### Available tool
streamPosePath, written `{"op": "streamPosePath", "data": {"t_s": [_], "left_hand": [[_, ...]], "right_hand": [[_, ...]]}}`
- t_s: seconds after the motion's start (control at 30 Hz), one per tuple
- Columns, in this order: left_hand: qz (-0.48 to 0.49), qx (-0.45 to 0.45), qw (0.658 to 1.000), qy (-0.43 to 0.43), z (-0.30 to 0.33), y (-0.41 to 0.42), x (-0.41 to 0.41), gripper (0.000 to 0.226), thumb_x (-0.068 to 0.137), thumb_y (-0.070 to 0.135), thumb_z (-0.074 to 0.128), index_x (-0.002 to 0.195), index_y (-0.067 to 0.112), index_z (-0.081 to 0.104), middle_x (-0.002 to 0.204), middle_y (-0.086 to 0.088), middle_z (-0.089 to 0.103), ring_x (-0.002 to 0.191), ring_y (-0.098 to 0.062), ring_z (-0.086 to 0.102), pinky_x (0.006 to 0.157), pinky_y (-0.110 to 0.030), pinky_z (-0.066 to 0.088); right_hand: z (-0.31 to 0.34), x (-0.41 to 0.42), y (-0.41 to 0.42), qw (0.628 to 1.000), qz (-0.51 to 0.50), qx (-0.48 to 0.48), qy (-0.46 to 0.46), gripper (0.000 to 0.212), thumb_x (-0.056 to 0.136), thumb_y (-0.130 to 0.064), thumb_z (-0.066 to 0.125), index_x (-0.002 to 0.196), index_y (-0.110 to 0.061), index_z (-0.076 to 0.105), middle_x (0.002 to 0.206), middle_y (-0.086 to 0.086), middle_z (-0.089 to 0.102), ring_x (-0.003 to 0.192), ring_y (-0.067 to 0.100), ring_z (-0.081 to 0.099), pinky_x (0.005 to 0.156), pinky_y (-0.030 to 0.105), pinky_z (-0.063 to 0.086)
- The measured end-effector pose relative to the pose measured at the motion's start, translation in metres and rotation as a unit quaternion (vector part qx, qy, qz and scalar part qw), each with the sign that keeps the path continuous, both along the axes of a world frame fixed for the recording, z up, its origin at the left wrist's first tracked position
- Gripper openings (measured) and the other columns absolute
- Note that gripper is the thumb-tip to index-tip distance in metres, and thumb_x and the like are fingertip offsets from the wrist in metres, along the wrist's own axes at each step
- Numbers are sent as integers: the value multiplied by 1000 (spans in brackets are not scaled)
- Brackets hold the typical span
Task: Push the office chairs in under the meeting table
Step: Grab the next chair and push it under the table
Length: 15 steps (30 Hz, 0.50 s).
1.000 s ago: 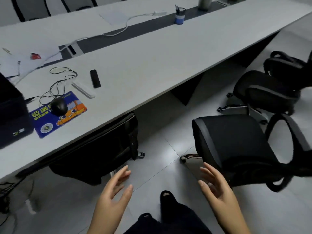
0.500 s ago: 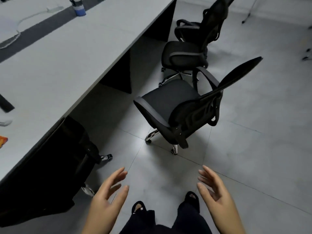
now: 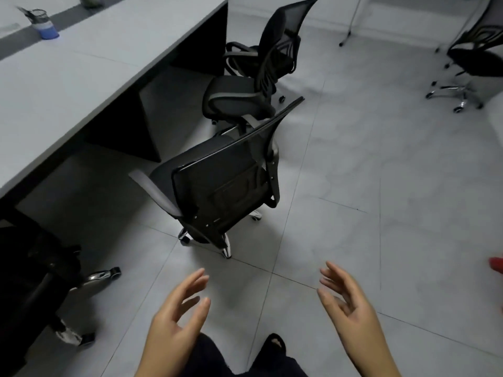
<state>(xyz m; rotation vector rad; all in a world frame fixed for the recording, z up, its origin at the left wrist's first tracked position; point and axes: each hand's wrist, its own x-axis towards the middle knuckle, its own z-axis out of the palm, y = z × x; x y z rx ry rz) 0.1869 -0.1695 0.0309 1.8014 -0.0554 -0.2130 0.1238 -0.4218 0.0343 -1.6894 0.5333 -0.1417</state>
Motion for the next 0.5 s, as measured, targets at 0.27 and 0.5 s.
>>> {"op": "streamPosePath", "data": {"t_s": [0.27,0.5], "left_hand": [[19,32,999,-15,8,-71,26,34,80,34,62,102,59,56,107,26,65,104,1,59,87,-22,50],[60,32,997,-39,8,-121,81,33,83,37,62,103,61,55,109,26,64,105,1,59,88,-18,49]], "right_hand": [[-5,28,-69,1000,4,11,-11,44,82,-7,60,111,-39,53,115,-6,63,105,0,58,85,9,47],[-8,103,-122,999,48,0,-17,42,83,-7,60,110,-39,53,115,-7,62,103,-1,58,82,7,46]]}}
